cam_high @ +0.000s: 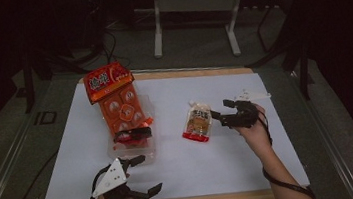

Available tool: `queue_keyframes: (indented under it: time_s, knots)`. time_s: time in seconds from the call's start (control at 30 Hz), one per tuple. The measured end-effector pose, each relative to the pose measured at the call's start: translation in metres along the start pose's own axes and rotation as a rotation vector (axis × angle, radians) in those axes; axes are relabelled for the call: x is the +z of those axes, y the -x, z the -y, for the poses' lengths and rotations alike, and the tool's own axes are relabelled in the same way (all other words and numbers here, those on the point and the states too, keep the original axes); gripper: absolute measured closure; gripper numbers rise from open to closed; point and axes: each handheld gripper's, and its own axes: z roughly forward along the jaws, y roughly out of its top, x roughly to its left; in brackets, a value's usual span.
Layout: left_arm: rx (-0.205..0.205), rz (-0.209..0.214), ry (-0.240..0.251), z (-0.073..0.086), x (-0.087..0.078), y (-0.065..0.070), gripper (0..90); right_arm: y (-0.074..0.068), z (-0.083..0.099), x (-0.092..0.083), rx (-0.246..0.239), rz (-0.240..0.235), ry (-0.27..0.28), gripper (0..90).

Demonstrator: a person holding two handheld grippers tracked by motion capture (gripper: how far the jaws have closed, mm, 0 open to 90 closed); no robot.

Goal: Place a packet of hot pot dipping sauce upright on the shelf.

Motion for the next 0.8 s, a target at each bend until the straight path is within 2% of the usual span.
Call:
queue_keyframes:
  time_s: [0.07,0.33,0.4,0.57,0.7,0.8]
  knots:
    - [0.003,0.003,-0.001,0.001,0.0,0.001,5.3,0.004,-0.001,0.006,0.01,0.005,-0.012,30.4]
    - [0.014,0.007,-0.008,0.001,0.0,0.002,5.3,0.016,0.003,0.037,0.012,0.023,-0.073,42.0]
    - [0.015,0.006,-0.01,0.002,0.0,0.003,5.3,0.02,0.005,0.045,0.02,0.015,-0.088,44.4]
    - [0.024,0.0,-0.016,0.003,-0.002,0.004,5.3,0.029,0.01,0.061,0.036,0.049,-0.125,44.2]
    - [0.017,-0.005,-0.021,0.005,-0.004,0.004,5.3,0.034,0.014,0.072,0.057,0.058,-0.152,43.6]
    - [0.017,-0.004,-0.028,0.005,-0.005,0.005,5.3,0.037,0.017,0.08,0.054,0.069,-0.177,42.1]
